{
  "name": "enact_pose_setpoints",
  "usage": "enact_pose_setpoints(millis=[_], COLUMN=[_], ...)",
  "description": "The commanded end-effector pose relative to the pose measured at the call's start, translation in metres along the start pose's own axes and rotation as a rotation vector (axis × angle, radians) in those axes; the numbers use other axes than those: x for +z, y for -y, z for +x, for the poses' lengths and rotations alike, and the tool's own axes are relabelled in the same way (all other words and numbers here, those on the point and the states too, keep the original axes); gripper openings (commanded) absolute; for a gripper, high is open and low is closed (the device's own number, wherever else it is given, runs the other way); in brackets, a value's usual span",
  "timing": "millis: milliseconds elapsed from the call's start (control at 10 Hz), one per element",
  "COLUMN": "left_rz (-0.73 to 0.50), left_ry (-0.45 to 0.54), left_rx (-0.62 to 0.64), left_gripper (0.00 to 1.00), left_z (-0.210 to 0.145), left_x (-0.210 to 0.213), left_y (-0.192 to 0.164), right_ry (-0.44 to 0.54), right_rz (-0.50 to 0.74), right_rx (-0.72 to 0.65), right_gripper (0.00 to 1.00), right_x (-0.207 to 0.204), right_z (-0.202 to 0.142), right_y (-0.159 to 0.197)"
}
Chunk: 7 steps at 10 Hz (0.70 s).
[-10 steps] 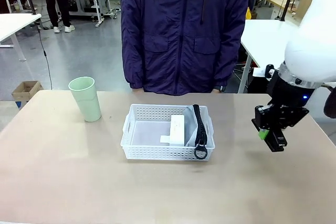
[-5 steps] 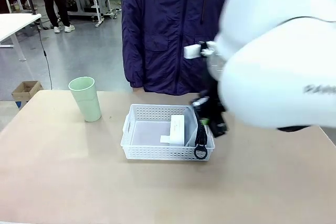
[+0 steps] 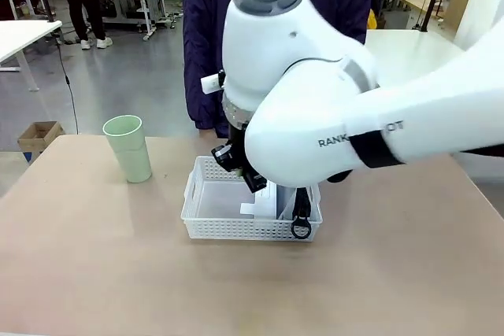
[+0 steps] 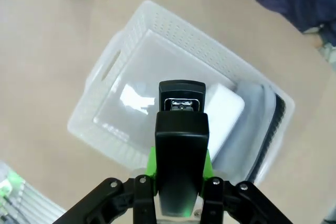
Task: Efficiently arrange items inside the basket to fit them all.
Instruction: Pick up the Stapler and place it inside the Organizing basket.
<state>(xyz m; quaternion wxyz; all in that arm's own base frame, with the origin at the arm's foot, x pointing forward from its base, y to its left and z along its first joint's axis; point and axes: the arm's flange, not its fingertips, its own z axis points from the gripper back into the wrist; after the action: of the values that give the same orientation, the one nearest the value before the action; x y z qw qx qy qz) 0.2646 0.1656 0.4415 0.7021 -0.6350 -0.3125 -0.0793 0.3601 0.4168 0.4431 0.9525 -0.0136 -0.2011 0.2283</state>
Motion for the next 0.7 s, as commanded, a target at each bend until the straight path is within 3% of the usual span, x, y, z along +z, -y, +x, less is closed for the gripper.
enact_pose_setpoints(millis=[0,600], left_rz=[-0.015,-0.015], left_ry=[0.009,0.009], left_rx=[-0.021,-0.021], left_gripper=[1.0,1.0], left_z=[0.0,0.0], left_x=[-0.001,-0.001], left_y=[0.002,0.002], right_ry=[0.058,-0.158], right_rz=[0.047,0.219], right_rx=[-0.002,0.014], right_gripper=[0.37,0.37], right_x=[-0.035,-0.125], right_z=[0.024,0.031], right_y=[-0.016,0.0])
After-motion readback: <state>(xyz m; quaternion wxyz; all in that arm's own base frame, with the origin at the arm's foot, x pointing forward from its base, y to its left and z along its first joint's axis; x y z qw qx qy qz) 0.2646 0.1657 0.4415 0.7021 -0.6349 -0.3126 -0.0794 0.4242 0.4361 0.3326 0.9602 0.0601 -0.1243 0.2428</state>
